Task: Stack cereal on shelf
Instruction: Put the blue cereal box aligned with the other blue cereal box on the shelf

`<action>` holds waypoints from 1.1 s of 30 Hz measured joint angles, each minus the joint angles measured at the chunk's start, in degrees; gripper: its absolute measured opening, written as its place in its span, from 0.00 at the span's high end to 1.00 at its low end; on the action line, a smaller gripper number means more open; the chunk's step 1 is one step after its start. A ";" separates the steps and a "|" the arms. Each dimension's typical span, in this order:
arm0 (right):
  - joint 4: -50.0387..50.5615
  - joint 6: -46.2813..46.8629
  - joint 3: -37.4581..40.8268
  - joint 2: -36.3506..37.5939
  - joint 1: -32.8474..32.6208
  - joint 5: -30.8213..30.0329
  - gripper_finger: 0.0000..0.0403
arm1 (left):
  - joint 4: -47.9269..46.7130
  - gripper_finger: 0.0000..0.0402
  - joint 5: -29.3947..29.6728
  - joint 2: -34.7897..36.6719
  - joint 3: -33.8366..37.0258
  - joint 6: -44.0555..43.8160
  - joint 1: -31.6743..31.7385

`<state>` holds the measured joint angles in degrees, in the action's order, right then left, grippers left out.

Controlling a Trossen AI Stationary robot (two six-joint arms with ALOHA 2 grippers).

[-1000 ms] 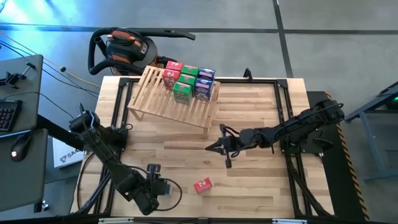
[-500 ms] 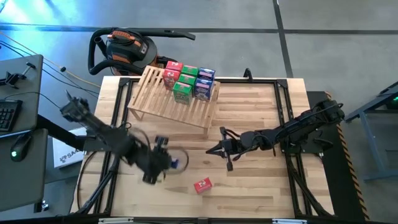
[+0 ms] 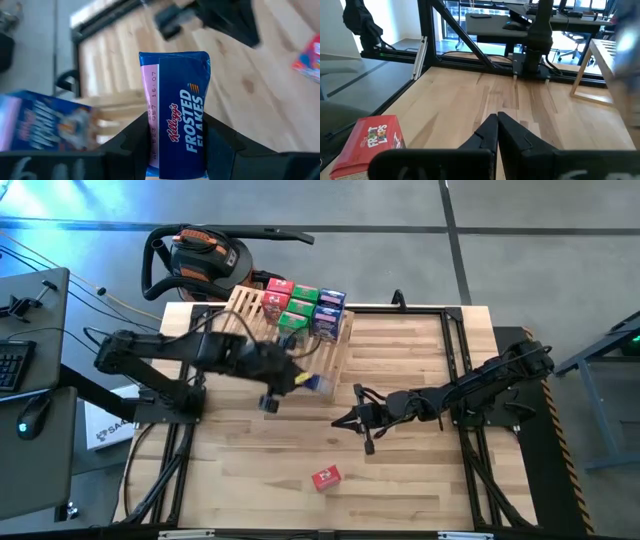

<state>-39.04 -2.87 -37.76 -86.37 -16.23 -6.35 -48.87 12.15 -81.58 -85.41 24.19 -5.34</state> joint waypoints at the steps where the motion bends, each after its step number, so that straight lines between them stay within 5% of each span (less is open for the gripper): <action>1: 0.12 -0.04 0.00 0.00 0.00 0.00 1.00 | 0.19 0.67 -0.11 -0.49 -0.96 1.14 0.77; 16: 0.67 -0.11 -0.02 -0.02 0.11 0.20 1.00 | -1.58 0.66 0.64 -8.90 -9.96 7.79 12.30; 33: 0.67 -0.53 -0.02 -0.02 0.11 0.12 1.00 | -1.53 0.47 3.82 -9.10 -10.07 9.96 14.49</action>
<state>-38.37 -3.40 -37.78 -86.39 -16.12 -6.22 -50.40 15.96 -90.67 -95.48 34.14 9.15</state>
